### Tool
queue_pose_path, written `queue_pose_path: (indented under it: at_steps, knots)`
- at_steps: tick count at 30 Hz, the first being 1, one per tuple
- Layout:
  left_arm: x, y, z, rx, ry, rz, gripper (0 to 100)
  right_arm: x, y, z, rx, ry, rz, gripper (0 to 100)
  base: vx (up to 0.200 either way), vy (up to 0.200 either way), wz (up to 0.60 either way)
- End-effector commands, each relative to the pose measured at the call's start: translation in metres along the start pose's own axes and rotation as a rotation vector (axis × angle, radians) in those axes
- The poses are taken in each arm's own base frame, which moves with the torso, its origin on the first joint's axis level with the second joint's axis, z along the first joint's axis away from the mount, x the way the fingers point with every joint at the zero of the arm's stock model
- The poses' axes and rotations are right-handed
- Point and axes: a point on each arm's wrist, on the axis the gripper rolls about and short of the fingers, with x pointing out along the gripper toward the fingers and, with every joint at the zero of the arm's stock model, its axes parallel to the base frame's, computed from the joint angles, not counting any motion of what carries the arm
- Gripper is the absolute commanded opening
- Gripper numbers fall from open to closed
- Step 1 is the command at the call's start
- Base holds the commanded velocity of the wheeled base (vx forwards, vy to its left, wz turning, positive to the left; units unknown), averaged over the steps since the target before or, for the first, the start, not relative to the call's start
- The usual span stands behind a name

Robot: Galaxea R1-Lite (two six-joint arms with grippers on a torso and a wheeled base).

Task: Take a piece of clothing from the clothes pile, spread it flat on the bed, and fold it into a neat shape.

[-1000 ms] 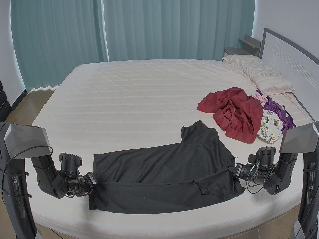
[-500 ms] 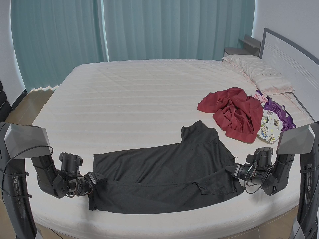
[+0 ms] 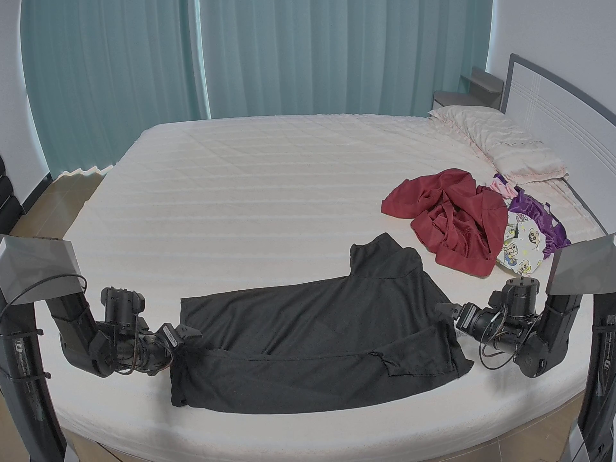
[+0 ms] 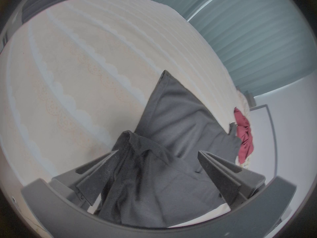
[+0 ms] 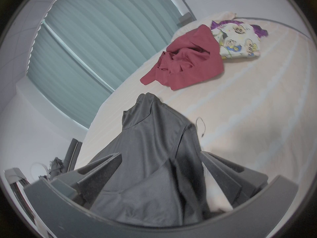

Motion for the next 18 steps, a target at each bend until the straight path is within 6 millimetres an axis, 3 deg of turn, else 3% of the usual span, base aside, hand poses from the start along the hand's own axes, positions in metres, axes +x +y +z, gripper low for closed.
queue_pose_path:
  at_steps: [1, 10, 13, 18]
  knots:
    - [-0.018, -0.005, 0.015, -0.054, -0.031, -0.073, 100, -0.027, 0.031, -0.015, 0.047, 0.043, 0.044, 100, 0.000, 0.000, 0.00]
    - [-0.017, -0.004, 0.015, -0.055, -0.030, -0.070, 100, -0.030, 0.072, -0.054, 0.144, 0.132, 0.087, 100, 0.000, 0.000, 0.00]
    - [-0.016, -0.004, 0.015, -0.052, -0.031, -0.068, 100, -0.026, 0.072, -0.072, 0.141, 0.205, 0.055, 100, 0.000, 0.000, 0.00]
    - [-0.016, -0.004, 0.014, -0.044, -0.035, -0.066, 100, -0.013, 0.070, -0.079, 0.146, 0.210, 0.037, 100, 0.000, 0.000, 0.00]
